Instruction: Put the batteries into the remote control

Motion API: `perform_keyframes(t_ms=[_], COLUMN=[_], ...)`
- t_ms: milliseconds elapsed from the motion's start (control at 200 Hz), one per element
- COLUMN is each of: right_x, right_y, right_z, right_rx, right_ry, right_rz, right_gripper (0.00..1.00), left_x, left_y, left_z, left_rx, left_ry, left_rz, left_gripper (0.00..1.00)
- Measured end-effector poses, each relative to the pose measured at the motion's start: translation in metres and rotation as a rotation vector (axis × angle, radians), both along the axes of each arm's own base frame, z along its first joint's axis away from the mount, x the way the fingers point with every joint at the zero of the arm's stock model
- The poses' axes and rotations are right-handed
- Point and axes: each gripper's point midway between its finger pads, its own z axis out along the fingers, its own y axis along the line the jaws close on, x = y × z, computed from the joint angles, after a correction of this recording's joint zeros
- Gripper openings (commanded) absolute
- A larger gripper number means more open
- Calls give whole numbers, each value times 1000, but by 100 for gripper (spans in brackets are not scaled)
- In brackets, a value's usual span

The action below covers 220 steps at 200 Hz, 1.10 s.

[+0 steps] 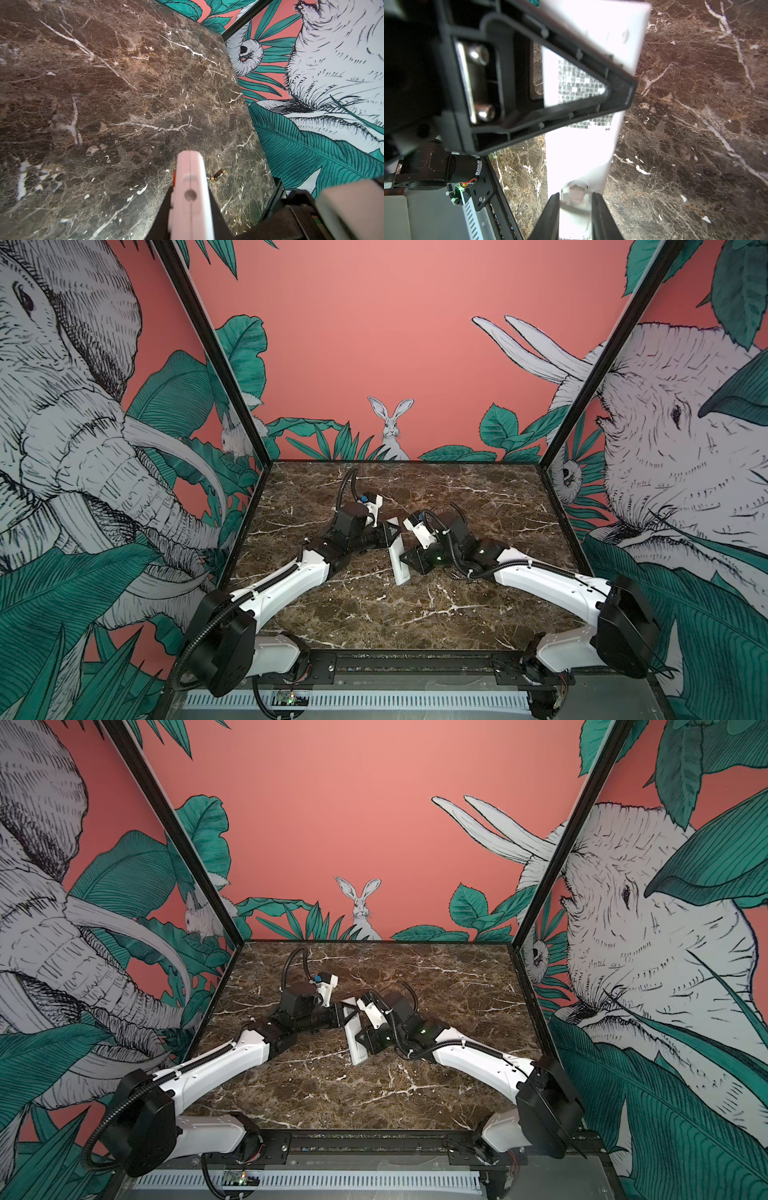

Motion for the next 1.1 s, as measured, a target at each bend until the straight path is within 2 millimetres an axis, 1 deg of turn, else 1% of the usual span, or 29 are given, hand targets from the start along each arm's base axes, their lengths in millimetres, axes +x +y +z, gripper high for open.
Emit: perform_keyframes(t_ms=[120, 340, 545, 655, 750, 830, 940, 1100], right_x=[0, 0, 1, 4, 9, 14, 19, 26], right_y=[0, 0, -1, -4, -11, -18, -27, -33], right_z=[1, 12, 13, 13, 10, 6, 1, -6], right_rx=[1, 25, 26, 24, 6, -15, -40, -67], right_ry=[-3, -24, -28, -32, -29, -24, -21, -19], right_rz=[-2, -1, -5, -14, -33, -55, -81, -103], right_gripper=[26, 26, 26, 27, 27, 26, 27, 27], left_x=[0, 0, 3, 4, 4, 4, 5, 6], left_y=[1, 3, 5, 12, 21, 25, 29, 33], left_z=[-2, -5, -7, -15, -28, -33, -33, -29], left_rx=[4, 16, 26, 37, 55, 63, 61, 55], left_ry=[1, 0, -6, 9, 34, 45, 43, 29], left_rz=[2, 9, 24, 41, 59, 68, 78, 81], left_gripper=[0, 0, 0, 0, 0, 0, 0, 0])
